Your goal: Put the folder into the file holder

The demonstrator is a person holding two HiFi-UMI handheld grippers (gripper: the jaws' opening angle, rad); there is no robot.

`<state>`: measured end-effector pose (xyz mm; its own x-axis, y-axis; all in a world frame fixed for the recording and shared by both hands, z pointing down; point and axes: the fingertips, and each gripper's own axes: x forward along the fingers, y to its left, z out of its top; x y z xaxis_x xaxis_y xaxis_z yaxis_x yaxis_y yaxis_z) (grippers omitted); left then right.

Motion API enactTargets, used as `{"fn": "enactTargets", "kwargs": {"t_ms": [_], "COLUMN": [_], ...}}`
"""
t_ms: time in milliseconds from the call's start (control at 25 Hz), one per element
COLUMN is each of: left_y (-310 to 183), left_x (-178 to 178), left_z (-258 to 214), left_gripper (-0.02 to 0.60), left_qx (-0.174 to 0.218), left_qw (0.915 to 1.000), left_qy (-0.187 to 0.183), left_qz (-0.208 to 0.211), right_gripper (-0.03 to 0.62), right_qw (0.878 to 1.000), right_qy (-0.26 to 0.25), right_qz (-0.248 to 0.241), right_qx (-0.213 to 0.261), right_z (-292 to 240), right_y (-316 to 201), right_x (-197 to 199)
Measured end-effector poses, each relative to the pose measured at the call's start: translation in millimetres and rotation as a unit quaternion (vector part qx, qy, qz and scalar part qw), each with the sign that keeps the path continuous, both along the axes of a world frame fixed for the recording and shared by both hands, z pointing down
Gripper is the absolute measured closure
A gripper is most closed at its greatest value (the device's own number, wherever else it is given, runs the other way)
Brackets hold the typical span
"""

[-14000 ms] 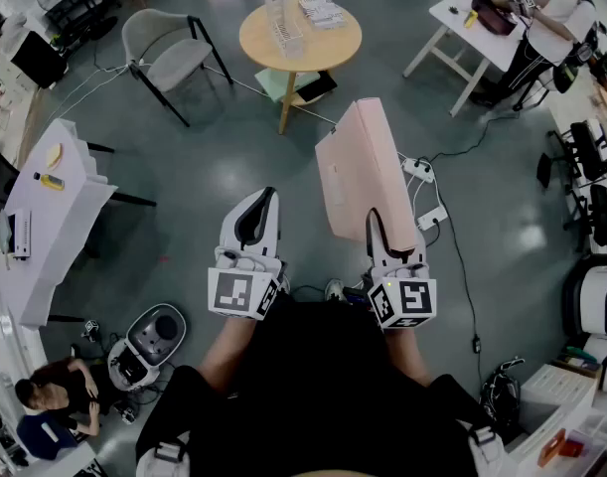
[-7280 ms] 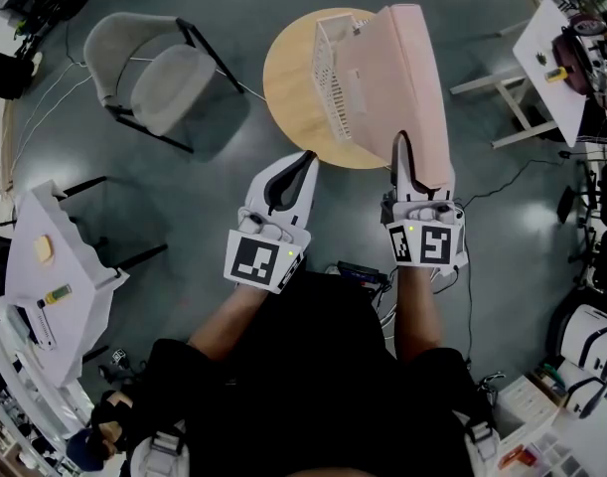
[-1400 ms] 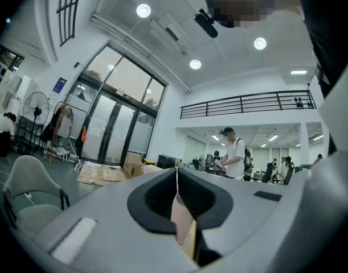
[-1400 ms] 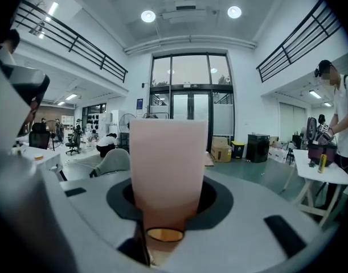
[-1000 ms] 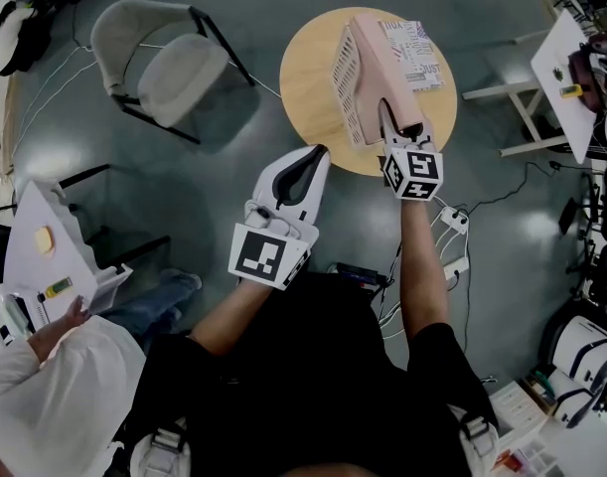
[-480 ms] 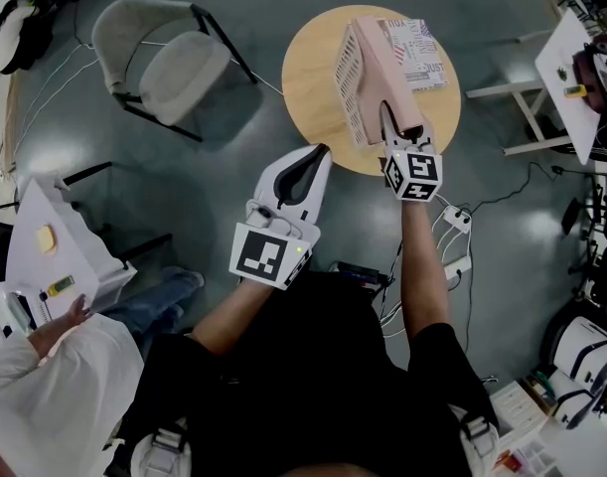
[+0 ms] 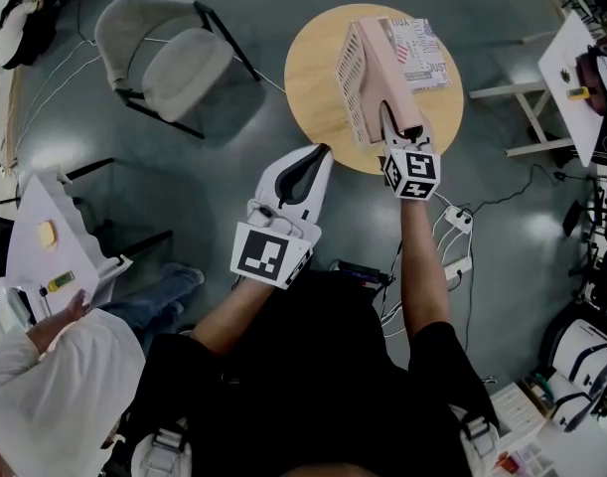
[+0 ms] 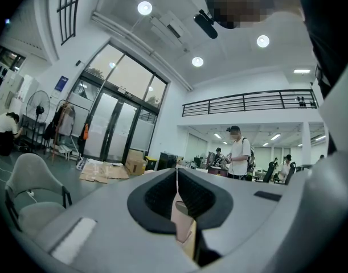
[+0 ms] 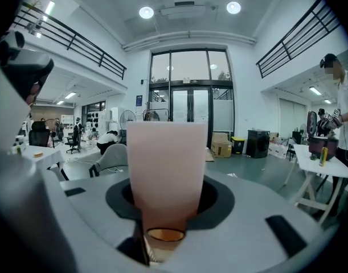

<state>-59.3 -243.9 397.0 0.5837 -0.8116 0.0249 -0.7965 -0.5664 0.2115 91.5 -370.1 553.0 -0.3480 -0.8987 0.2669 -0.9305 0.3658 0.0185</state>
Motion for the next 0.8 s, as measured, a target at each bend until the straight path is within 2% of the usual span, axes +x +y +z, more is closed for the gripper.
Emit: {"fn": "enactTargets", "kwargs": {"t_ms": [560, 800], "left_y": [14.9, 23.8], "left_x": [0.5, -2.7], "left_z": [-6.2, -11.0], "left_gripper": [0.569, 0.569], "left_qx": [0.004, 0.008], "left_qw": [1.0, 0.9999], "left_qy": [-0.004, -0.003], "left_qz": [-0.006, -0.013], "right_gripper": [0.43, 0.393], "right_qw": [1.0, 0.999], "right_qy": [0.011, 0.028], "right_qz": [-0.001, -0.003], "right_qx": [-0.006, -0.021], "right_z": [8.3, 11.4], "right_y": [6.9, 11.2], "right_x": [-1.0, -5.7]}}
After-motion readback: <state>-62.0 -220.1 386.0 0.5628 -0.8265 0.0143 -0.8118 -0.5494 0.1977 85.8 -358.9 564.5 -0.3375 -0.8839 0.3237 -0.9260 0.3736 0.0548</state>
